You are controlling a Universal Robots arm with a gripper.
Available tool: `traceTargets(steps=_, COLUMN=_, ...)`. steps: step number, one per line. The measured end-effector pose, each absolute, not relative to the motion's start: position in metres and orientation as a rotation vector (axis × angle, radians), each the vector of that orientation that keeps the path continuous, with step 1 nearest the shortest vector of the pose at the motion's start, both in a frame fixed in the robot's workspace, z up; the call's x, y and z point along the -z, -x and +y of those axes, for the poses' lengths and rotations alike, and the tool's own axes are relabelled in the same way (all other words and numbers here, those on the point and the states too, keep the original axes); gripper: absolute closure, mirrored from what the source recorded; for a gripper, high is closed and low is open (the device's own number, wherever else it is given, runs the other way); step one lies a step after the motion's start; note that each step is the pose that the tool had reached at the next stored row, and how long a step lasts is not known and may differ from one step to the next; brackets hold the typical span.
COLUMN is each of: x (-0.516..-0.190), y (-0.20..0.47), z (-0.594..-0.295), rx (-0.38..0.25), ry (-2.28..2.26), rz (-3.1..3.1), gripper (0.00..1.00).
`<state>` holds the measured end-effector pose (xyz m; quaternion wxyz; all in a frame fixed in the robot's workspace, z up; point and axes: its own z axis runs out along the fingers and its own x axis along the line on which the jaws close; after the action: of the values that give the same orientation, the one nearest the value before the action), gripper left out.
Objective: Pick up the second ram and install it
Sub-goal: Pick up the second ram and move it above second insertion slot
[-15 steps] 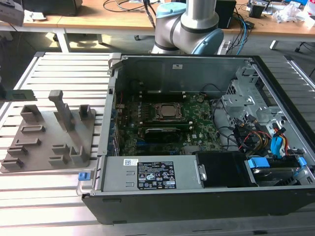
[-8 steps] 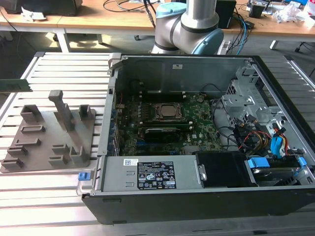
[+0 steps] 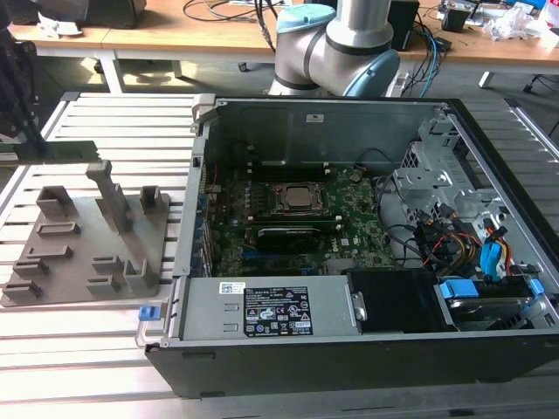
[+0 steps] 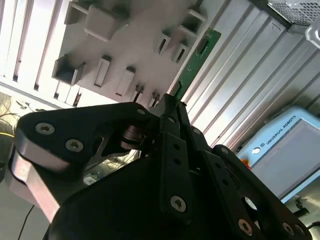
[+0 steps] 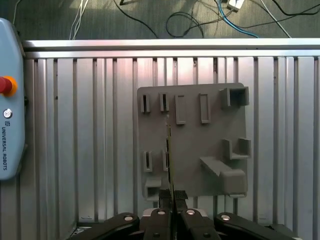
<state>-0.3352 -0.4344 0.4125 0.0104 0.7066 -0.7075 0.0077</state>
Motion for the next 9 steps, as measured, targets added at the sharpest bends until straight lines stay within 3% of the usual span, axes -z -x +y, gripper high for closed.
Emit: traceTargets(steps=9, x=-0.413, y=0.276, z=-0.434, rx=-0.029, ry=-2.203, rz=-2.206, gripper=0.86)
